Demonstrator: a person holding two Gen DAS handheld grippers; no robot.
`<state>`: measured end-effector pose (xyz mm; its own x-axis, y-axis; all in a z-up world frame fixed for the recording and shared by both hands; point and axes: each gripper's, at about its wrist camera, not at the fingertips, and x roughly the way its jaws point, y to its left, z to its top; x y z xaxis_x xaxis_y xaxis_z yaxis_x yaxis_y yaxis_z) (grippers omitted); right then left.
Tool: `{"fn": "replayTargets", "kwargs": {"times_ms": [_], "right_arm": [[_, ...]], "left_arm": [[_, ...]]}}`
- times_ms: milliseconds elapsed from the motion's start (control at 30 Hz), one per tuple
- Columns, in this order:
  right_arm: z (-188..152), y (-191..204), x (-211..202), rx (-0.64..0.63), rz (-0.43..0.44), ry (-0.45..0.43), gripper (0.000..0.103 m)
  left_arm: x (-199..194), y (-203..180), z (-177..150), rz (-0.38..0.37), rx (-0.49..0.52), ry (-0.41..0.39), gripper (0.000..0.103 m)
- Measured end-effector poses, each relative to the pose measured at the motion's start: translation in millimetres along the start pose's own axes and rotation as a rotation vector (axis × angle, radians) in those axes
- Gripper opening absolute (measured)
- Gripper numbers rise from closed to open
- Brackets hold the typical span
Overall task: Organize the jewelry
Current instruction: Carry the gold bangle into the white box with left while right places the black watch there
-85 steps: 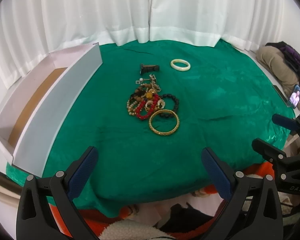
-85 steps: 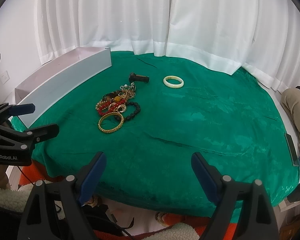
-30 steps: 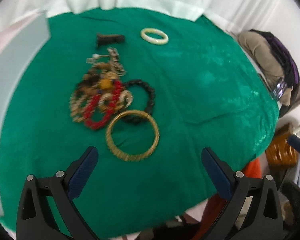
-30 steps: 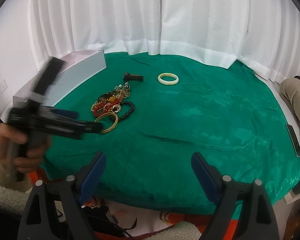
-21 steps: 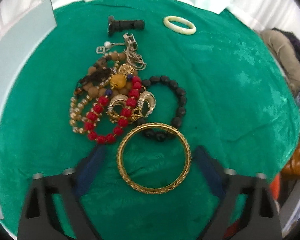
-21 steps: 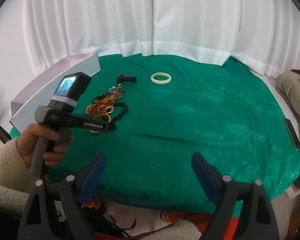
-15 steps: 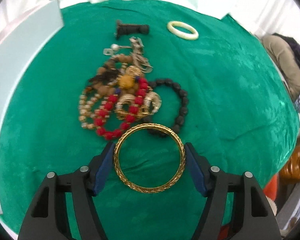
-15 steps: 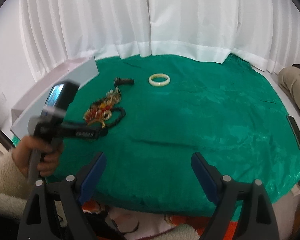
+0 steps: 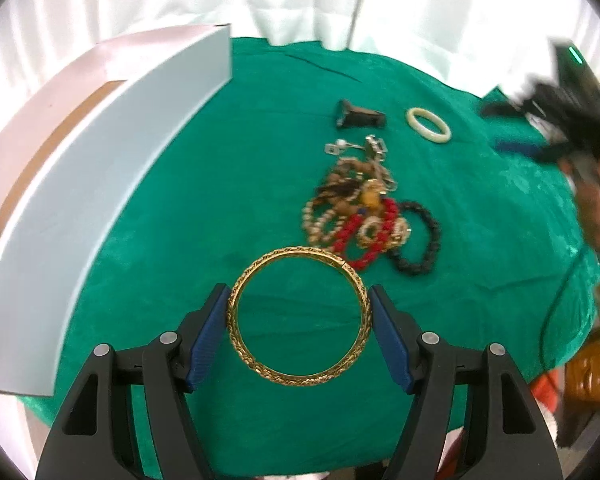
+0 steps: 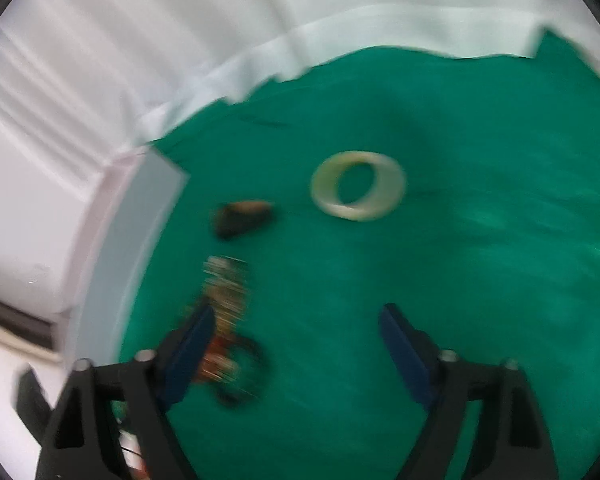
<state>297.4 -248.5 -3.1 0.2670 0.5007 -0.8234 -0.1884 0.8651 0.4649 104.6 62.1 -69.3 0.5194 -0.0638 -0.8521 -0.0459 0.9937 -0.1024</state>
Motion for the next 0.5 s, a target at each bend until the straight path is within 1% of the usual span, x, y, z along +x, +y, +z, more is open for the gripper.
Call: {"fn": "replayTargets", "kwargs": {"times_ms": [33, 67, 100, 133, 167, 200, 267, 300, 333, 367, 400, 433, 500], "right_arm": [[7, 18, 12, -0.039, 0.022, 0.014, 0.074], [19, 44, 29, -0.111, 0.044, 0.036, 0.073], [29, 67, 46, -0.179, 0.04, 0.052, 0.066], [36, 83, 59, -0.223, 0.016, 0.055, 0.061], [45, 99, 78, -0.269, -0.029, 0.069, 0.058], [52, 109, 94, -0.291, -0.06, 0.091, 0.055], [62, 121, 129, -0.301, -0.105, 0.157, 0.049], [64, 123, 145, -0.306, -0.128, 0.199, 0.048], [65, 125, 159, -0.316, -0.17, 0.233, 0.044], [64, 126, 169, -0.322, -0.228, 0.26, 0.031], [64, 125, 175, -0.324, -0.263, 0.271, 0.015], [63, 126, 176, -0.324, -0.267, 0.272, 0.012], [62, 131, 168, -0.331, -0.256, 0.251, 0.011]], "left_arm": [[-2, 5, 0, -0.001, -0.008, 0.002, 0.071], [-3, 9, 1, -0.002, -0.014, 0.003, 0.071], [-5, 15, 2, -0.002, -0.024, 0.003, 0.071], [-8, 19, 3, -0.001, -0.032, 0.003, 0.071], [-11, 24, 6, -0.003, -0.04, 0.002, 0.071], [-14, 30, 9, -0.006, -0.05, -0.001, 0.071], [-24, 40, 14, -0.009, -0.065, -0.013, 0.071], [-30, 44, 16, -0.01, -0.069, -0.02, 0.071], [-36, 49, 18, -0.011, -0.071, -0.027, 0.071], [-46, 56, 21, -0.009, -0.074, -0.043, 0.071], [-54, 62, 25, -0.006, -0.076, -0.057, 0.071], [-62, 68, 28, -0.002, -0.079, -0.07, 0.071], [-83, 88, 36, 0.01, -0.089, -0.104, 0.071]]}}
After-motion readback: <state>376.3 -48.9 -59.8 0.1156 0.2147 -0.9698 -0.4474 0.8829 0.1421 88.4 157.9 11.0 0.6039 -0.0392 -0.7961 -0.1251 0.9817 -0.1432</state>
